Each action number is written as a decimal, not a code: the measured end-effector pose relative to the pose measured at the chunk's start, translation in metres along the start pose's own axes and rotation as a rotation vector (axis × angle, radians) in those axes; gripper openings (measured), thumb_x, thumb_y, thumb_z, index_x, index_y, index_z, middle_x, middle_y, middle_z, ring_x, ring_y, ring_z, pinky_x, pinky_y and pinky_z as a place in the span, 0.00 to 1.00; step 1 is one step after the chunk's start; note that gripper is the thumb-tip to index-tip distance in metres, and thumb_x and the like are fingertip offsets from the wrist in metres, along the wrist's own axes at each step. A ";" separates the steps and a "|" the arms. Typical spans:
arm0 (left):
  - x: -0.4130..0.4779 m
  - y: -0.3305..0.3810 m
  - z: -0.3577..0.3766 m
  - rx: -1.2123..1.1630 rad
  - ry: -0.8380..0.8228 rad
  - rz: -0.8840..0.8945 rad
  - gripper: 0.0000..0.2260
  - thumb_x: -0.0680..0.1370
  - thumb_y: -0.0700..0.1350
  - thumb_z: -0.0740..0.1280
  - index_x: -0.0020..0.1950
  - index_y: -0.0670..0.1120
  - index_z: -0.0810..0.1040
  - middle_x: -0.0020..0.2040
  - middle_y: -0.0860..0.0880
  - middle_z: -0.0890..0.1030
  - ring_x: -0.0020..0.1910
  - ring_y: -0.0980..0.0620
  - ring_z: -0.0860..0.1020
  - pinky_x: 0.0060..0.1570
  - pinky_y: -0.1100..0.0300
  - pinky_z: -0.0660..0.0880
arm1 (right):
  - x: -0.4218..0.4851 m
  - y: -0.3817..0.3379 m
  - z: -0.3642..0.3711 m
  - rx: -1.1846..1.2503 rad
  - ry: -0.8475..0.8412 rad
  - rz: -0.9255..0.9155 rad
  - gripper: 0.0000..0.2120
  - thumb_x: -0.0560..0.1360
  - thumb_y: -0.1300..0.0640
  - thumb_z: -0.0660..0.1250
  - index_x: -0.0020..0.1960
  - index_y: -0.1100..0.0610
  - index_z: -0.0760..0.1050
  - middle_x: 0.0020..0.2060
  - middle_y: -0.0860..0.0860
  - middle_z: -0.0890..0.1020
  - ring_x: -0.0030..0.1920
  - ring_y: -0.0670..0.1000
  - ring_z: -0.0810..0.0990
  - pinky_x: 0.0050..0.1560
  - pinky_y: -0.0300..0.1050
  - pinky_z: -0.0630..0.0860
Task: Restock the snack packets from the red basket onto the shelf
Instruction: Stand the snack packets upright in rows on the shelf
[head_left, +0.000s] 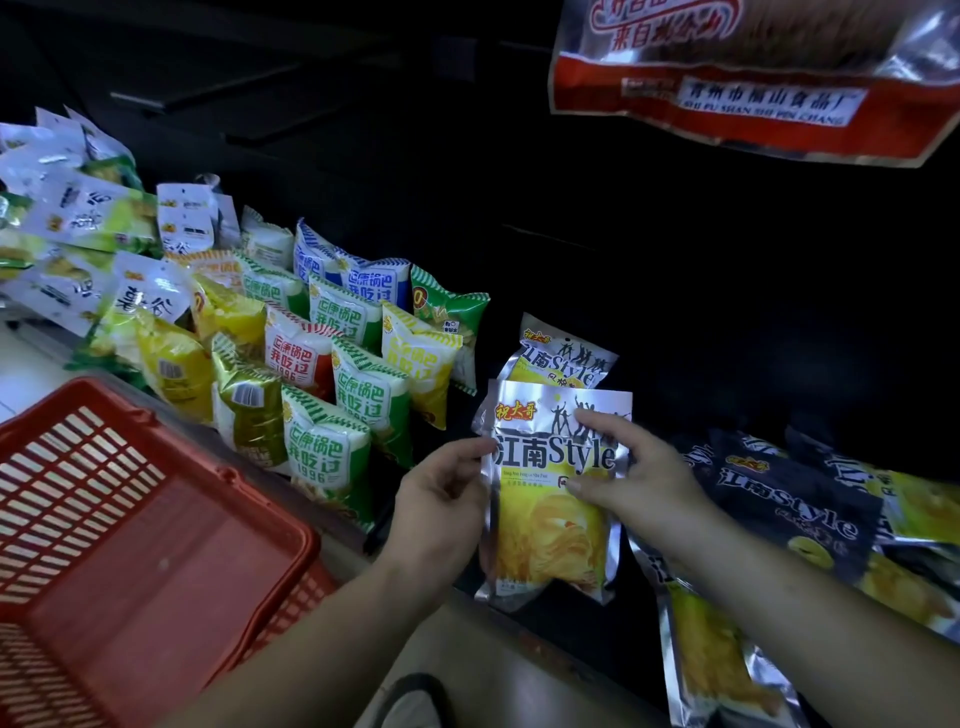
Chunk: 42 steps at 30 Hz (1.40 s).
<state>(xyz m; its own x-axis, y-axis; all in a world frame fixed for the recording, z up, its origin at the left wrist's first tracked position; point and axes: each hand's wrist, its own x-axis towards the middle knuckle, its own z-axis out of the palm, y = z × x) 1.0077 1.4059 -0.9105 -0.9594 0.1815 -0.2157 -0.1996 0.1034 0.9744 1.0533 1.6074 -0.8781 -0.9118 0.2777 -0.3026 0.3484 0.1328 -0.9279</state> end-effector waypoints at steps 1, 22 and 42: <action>-0.001 -0.001 0.000 0.005 -0.015 0.001 0.15 0.82 0.32 0.65 0.60 0.49 0.82 0.45 0.48 0.86 0.39 0.50 0.85 0.37 0.61 0.81 | -0.001 -0.001 0.000 -0.033 -0.014 -0.010 0.34 0.71 0.64 0.78 0.67 0.33 0.74 0.66 0.40 0.69 0.64 0.45 0.71 0.64 0.48 0.76; 0.134 -0.044 0.009 0.390 -0.169 0.178 0.31 0.69 0.40 0.69 0.72 0.54 0.75 0.73 0.48 0.70 0.71 0.52 0.74 0.70 0.49 0.73 | 0.125 0.047 0.050 -0.360 0.221 -0.028 0.45 0.74 0.61 0.75 0.79 0.34 0.53 0.71 0.43 0.58 0.62 0.53 0.76 0.52 0.43 0.77; 0.136 -0.115 0.030 0.772 -0.155 0.333 0.34 0.71 0.64 0.69 0.77 0.59 0.69 0.78 0.36 0.65 0.77 0.36 0.64 0.73 0.48 0.63 | 0.119 0.099 0.025 -0.426 0.245 -0.104 0.33 0.71 0.48 0.78 0.73 0.39 0.71 0.77 0.48 0.63 0.75 0.51 0.66 0.68 0.44 0.69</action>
<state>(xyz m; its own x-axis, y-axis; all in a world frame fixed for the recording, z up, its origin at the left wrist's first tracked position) 0.9060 1.4482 -1.0543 -0.8945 0.4469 0.0135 0.3340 0.6479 0.6846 0.9742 1.6300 -1.0109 -0.8864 0.4507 -0.1061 0.3629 0.5339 -0.7637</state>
